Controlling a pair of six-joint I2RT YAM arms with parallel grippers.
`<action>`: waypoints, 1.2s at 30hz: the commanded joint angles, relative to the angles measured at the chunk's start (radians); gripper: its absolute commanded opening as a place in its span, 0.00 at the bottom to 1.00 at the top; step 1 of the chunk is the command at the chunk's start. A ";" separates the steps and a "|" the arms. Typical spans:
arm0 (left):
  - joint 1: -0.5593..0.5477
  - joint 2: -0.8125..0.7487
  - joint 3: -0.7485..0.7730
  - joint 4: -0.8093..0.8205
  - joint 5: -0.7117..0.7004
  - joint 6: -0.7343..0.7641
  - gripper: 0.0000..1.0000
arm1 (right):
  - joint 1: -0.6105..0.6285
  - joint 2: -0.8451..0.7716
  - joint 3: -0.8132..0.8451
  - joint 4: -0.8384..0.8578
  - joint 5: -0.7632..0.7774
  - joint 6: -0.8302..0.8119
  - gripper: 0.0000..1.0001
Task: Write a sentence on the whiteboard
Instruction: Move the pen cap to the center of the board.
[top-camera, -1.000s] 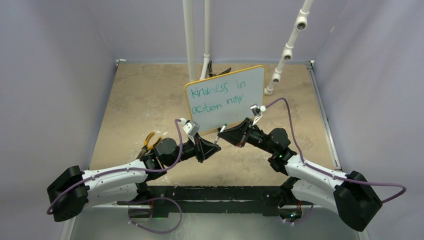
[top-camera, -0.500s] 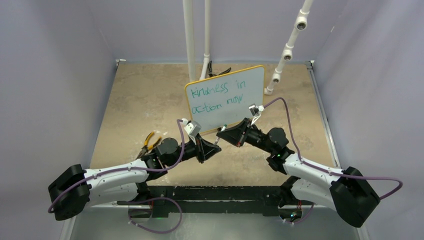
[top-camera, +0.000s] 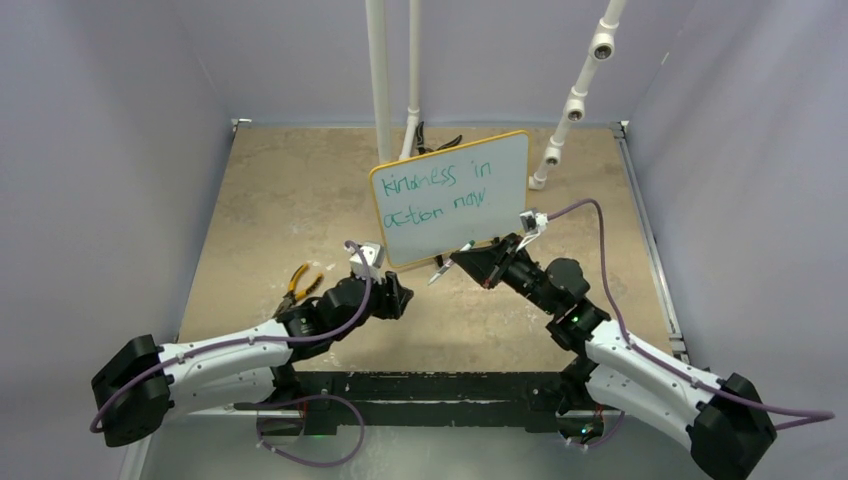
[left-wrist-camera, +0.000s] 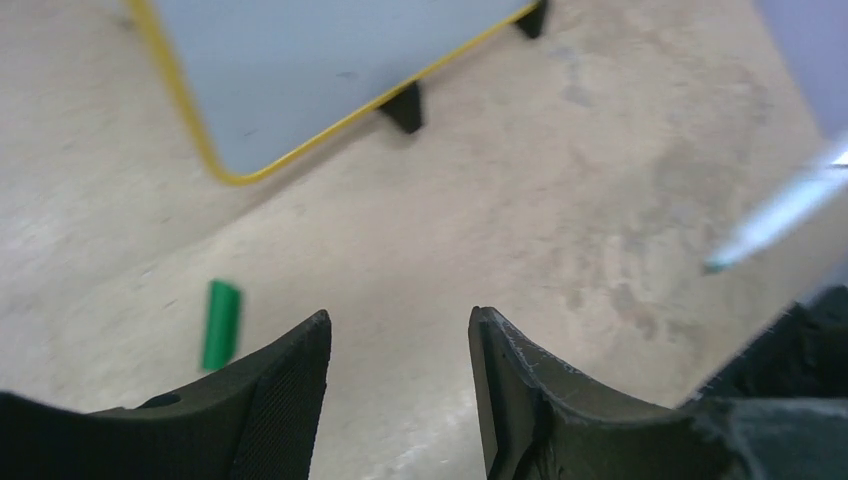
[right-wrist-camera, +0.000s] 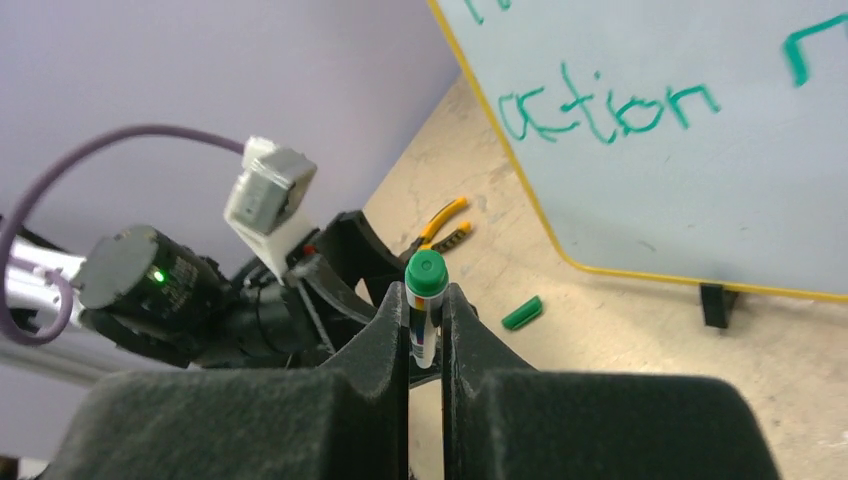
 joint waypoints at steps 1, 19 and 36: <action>0.016 0.012 0.039 -0.246 -0.247 -0.063 0.52 | 0.001 -0.058 0.031 -0.062 0.096 -0.048 0.00; 0.095 0.255 0.038 -0.078 -0.123 -0.019 0.56 | 0.001 -0.094 0.016 -0.093 0.083 -0.050 0.00; 0.049 0.470 0.112 0.204 0.217 -0.133 0.54 | 0.001 -0.103 0.020 -0.115 0.099 -0.052 0.00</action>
